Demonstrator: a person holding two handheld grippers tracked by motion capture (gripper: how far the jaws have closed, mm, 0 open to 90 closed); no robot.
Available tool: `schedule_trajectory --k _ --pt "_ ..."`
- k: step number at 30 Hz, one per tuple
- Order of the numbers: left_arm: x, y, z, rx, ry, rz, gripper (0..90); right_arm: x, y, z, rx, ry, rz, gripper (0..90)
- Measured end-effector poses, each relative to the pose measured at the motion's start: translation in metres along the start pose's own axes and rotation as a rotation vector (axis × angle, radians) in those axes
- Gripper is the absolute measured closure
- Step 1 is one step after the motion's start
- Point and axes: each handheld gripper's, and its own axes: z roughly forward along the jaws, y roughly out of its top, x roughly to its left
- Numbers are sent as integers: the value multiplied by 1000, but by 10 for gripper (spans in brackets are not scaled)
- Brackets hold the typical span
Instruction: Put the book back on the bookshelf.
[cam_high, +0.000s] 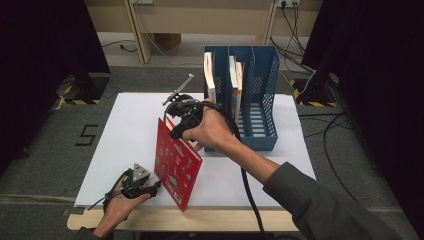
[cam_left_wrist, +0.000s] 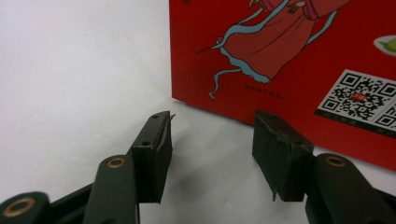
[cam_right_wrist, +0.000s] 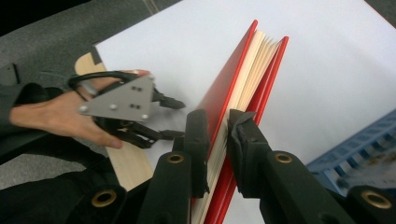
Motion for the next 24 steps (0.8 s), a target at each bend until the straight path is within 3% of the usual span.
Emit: schedule_trajectory --k 2,4,5,10,13,24 --pt "3 -1 1 -1 -3 -6 386 6 1 0 -1 1 -21 780" --pt "2 -2 1 6 -34 -6 202 10 2 0 -4 -7 -35 775" --pt "0 -2 1 4 -31 1 180 11 1 0 -4 -8 -34 771" --pt "-1 -2 0 2 -22 14 176 12 -2 -1 -3 -16 -28 729" --pt "-1 -2 0 -1 -20 18 175 11 -4 -1 -8 3 -7 714" --pt "0 -3 -1 -5 -27 16 165 21 0 -1 -6 33 -17 687"
